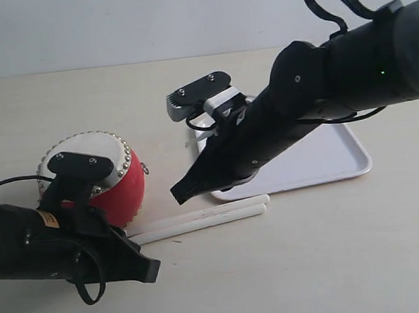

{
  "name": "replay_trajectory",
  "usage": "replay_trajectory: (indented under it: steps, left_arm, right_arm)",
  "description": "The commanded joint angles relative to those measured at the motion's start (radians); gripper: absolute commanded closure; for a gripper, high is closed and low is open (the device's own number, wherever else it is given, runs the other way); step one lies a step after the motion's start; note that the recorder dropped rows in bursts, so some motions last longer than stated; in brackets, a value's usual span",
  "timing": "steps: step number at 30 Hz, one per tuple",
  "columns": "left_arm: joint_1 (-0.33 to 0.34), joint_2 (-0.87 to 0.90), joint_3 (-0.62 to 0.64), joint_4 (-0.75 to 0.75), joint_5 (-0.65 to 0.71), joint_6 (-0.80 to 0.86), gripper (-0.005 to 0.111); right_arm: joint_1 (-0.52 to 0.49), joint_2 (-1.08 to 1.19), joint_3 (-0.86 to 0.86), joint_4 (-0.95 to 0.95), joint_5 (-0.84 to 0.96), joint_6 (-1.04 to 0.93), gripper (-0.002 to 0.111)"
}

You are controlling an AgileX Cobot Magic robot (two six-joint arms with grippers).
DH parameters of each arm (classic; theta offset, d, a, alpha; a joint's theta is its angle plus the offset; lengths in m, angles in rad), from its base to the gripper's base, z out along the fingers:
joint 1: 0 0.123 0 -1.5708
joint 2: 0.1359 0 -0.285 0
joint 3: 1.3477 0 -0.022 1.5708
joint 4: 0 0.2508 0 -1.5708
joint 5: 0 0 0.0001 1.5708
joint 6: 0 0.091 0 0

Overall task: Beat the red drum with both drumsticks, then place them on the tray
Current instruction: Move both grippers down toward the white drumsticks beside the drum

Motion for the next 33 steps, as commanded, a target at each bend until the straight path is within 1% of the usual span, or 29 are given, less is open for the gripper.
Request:
replay_trajectory:
  steps: [1,7,17,28,33]
  left_arm:
    - [-0.008,0.033,0.001,-0.006,-0.039,-0.002,0.107]
    - [-0.008,0.079,0.001,-0.006,-0.124,-0.035,0.107]
    - [-0.008,0.117,0.001,-0.003,-0.131,-0.043,0.107]
    - [-0.008,0.117,0.001,-0.003,-0.142,-0.043,0.107]
    - [-0.008,0.117,0.001,-0.003,-0.152,-0.043,0.107]
  right_arm:
    - [0.004,0.045,-0.048,0.082,0.007,-0.098,0.108]
    - [0.009,0.08,-0.078,0.128,0.063,-0.153,0.108]
    - [0.021,0.144,-0.131,0.12,0.041,-0.153,0.108]
    - [0.021,0.202,-0.133,0.117,0.039,-0.153,0.108]
    - [0.021,0.218,-0.133,0.117,-0.002,-0.153,0.108]
